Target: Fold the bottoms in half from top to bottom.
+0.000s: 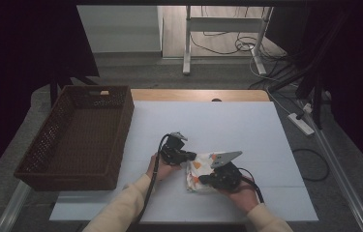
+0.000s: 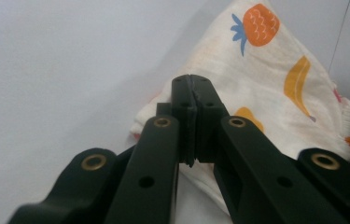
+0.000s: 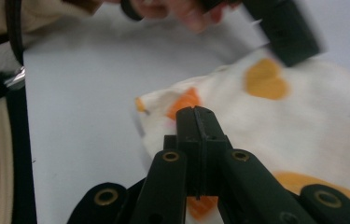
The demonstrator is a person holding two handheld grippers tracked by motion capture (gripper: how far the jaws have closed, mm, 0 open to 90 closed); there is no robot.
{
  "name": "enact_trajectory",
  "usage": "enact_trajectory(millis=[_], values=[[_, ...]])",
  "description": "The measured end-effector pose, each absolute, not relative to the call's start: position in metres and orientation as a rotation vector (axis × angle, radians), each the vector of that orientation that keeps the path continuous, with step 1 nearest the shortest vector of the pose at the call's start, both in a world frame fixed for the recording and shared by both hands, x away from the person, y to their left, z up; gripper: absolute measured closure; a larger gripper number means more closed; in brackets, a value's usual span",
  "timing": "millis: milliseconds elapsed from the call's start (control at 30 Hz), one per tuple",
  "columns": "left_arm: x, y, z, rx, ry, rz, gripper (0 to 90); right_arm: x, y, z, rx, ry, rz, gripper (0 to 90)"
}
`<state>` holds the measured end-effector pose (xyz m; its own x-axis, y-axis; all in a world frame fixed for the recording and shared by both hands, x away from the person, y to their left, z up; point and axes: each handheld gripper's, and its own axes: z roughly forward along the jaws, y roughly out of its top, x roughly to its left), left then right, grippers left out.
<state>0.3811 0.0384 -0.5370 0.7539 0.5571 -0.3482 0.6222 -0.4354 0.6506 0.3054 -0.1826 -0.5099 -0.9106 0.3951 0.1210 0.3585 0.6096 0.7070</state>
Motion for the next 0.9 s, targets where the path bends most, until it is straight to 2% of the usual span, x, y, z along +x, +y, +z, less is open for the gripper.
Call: enact_trajectory(millis=[233, 500, 900], values=[[0.380, 0.039, -0.536, 2.140, 0.880, -0.102, 88.6, 0.304, -0.212, -0.510, 0.737, 2.730, 1.180, 89.2], [0.378, 0.039, -0.536, 2.141, 0.875, -0.105, 88.6, 0.299, -0.218, -0.520, 0.740, 2.775, 1.101, 89.3], [0.378, 0.041, -0.532, 2.119, 0.872, -0.095, 87.2, 0.300, -0.220, -0.517, 0.753, 2.744, 1.144, 89.3]])
